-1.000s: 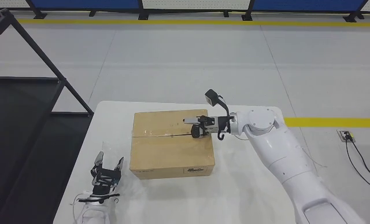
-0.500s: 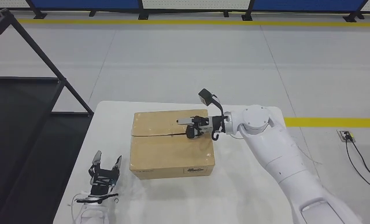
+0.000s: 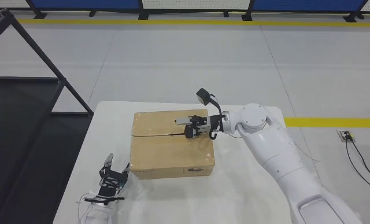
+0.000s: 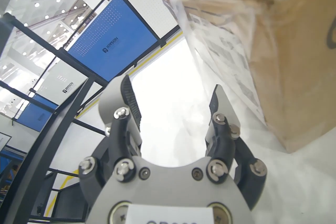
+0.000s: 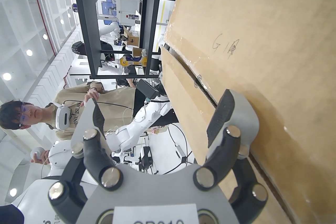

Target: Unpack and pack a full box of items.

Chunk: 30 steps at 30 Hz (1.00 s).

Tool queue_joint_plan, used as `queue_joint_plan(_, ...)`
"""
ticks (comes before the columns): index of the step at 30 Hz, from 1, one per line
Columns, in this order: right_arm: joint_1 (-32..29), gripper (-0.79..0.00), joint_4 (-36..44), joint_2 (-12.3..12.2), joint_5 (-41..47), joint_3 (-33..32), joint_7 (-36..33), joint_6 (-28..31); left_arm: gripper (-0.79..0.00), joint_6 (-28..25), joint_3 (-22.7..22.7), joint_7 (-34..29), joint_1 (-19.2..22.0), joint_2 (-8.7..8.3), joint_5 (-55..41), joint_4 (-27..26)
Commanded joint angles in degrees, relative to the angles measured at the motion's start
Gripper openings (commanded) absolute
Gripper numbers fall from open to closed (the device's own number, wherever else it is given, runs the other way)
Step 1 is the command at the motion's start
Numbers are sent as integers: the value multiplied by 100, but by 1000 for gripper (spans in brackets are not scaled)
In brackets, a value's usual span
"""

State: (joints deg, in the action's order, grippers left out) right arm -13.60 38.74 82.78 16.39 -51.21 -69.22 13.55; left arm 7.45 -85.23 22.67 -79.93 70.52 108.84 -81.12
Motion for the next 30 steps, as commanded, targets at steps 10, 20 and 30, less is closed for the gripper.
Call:
queue_joint_plan(10, -3, 0, -11, 4, -41, -13, -7, -5, -203, 614, 341, -352, 660, 117, 14, 649)
queue_joint_plan(20, -6, 0, 5, -7, -78, -51, -16, -22, -145, 1353, 424, -209, 871, 234, -447, 717)
queue_joint_plan(30, -11, 0, 35, -20, -110, -86, -40, -12, -179, 692, 349, -235, 774, 198, -337, 756)
